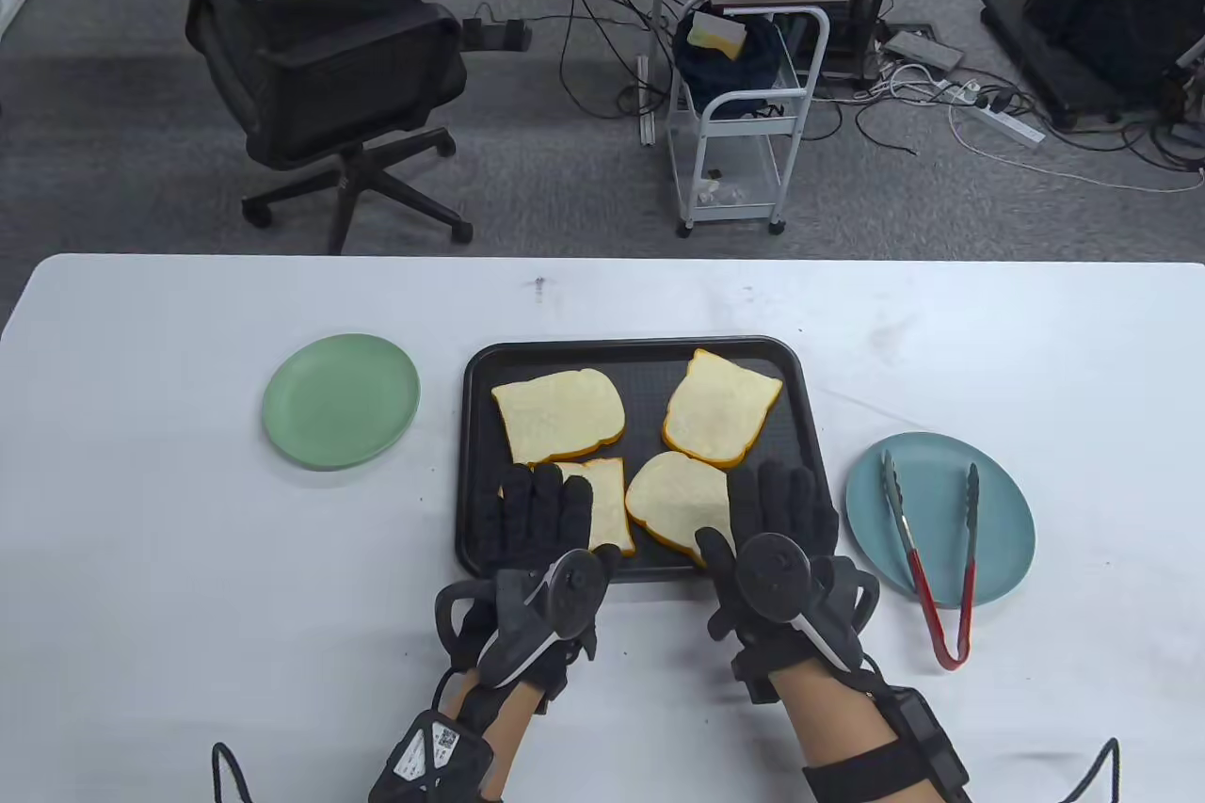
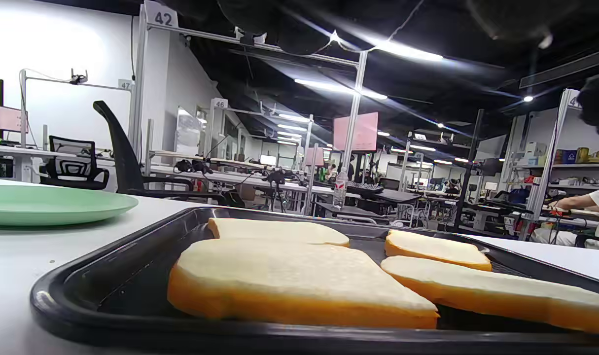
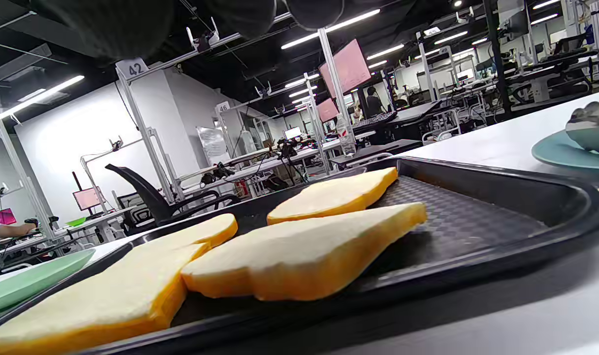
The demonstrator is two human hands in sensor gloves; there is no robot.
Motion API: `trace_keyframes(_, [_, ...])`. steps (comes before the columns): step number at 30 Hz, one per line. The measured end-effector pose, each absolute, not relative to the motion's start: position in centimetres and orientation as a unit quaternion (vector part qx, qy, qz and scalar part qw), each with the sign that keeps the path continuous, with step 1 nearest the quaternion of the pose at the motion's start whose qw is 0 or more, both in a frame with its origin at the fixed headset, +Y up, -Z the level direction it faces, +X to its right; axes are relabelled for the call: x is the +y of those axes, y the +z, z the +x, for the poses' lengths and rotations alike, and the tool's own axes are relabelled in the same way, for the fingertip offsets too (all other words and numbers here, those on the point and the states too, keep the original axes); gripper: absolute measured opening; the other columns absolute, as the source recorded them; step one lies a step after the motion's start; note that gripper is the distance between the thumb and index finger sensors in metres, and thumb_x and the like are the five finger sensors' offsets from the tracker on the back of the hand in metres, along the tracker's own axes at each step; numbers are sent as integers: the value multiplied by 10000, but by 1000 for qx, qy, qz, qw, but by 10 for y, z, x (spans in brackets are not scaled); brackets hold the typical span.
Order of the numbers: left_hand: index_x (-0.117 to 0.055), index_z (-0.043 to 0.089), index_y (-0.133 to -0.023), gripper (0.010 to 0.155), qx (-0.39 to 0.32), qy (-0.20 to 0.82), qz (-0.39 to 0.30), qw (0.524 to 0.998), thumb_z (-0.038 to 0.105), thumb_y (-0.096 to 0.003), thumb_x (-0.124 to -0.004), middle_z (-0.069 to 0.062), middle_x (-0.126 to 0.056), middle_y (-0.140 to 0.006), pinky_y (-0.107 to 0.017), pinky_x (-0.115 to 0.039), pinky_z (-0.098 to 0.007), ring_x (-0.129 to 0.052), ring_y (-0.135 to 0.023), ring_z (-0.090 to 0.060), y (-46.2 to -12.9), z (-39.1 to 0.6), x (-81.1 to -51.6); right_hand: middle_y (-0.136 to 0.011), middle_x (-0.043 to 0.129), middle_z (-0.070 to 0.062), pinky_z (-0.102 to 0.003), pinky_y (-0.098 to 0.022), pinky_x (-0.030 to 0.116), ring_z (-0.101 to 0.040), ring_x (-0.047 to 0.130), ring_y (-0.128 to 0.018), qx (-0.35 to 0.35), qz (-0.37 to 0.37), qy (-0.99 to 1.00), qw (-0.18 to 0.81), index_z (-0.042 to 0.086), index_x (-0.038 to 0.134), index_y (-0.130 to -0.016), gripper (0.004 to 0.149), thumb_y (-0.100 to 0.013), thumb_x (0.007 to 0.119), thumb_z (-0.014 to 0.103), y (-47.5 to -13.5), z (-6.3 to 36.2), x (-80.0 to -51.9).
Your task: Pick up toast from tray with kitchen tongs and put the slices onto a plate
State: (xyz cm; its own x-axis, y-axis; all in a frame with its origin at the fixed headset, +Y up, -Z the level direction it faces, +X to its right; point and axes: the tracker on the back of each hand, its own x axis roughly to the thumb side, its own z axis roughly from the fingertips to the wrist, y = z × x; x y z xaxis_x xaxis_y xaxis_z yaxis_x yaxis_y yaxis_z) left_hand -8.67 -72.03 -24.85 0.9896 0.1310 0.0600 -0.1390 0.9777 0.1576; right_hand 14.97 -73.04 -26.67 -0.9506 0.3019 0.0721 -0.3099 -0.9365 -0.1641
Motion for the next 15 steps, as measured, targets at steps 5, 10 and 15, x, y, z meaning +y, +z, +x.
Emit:
trace_keyframes(5, [-468, 355, -1053, 723, -21, 70, 76, 994, 649, -403, -584, 15, -440, -1208, -815, -432, -501, -379, -1140, -277, -249, -88, -721, -1167, 336, -165, -672, -663, 383, -462, 310, -1034, -86, 23, 984, 154, 249, 407, -1101, 703, -500, 574, 572, -266, 150, -731])
trace_keyframes(10, [-472, 356, -1051, 719, -20, 74, 79, 994, 648, -404, -585, 17, -446, -1207, -815, -435, -500, -387, -1139, -276, -249, -89, -721, -1167, 335, -165, -670, -664, 381, -461, 309, -1035, -87, 21, 984, 153, 249, 407, -1101, 705, -499, 577, 574, -266, 150, -731])
trace_keyframes(15, [-481, 353, -1050, 718, -19, 76, 78, 994, 647, -404, -585, 18, -458, -1205, -813, -442, -500, -395, -1139, -275, -249, -89, -721, -1167, 335, -168, -670, -662, 378, -461, 307, -1035, -86, 15, 985, 149, 249, 404, -1102, 713, -497, 583, 580, -267, 151, -732])
